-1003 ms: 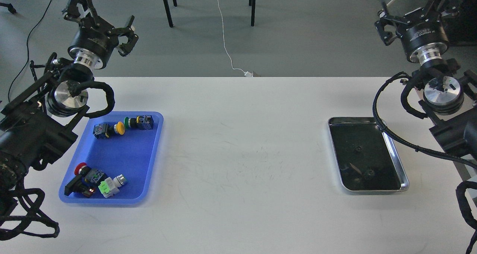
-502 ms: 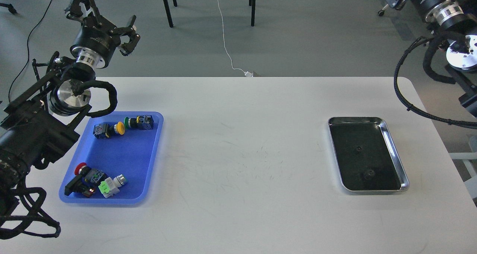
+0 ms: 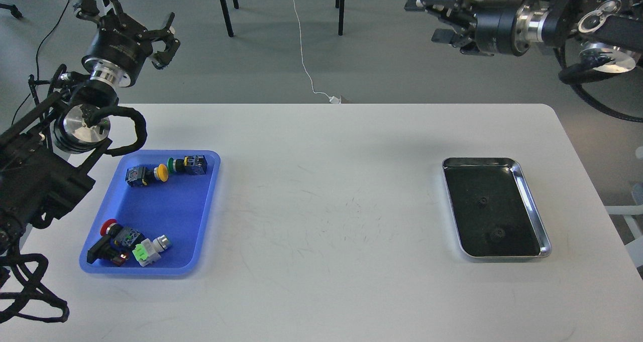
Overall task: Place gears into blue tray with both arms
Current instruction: 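Swing the right arm out and reach the right gripper over the metal tray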
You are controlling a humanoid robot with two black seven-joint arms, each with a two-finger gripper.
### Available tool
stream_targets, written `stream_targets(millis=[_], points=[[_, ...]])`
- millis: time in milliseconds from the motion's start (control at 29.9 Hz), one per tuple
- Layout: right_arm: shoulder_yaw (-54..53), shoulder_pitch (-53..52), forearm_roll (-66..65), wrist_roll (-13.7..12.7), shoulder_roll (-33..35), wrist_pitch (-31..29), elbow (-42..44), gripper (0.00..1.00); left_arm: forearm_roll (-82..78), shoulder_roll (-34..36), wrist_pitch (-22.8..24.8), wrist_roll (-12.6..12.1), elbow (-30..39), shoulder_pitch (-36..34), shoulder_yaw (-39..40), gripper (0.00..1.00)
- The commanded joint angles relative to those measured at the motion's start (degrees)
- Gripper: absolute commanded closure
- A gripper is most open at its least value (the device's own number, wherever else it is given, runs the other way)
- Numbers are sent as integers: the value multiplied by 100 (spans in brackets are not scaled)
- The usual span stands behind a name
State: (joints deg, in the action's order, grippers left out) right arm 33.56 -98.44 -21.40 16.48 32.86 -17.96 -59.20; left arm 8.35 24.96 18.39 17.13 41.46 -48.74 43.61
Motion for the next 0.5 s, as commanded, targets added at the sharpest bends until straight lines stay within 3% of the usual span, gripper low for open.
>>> stream_targets(millis=[0,301,468], points=[[887,-271,-1346,39,151,494,-635,8,9,27,7,1,2,5,-2,2],[2927,-176,-3370,127,168,1417,-1094,9,17,-17,16,10,2,5,7,2],[3025,255,-3459,57,107,1444,-1076,24,17,-26,24,1,2,14,-2,2]])
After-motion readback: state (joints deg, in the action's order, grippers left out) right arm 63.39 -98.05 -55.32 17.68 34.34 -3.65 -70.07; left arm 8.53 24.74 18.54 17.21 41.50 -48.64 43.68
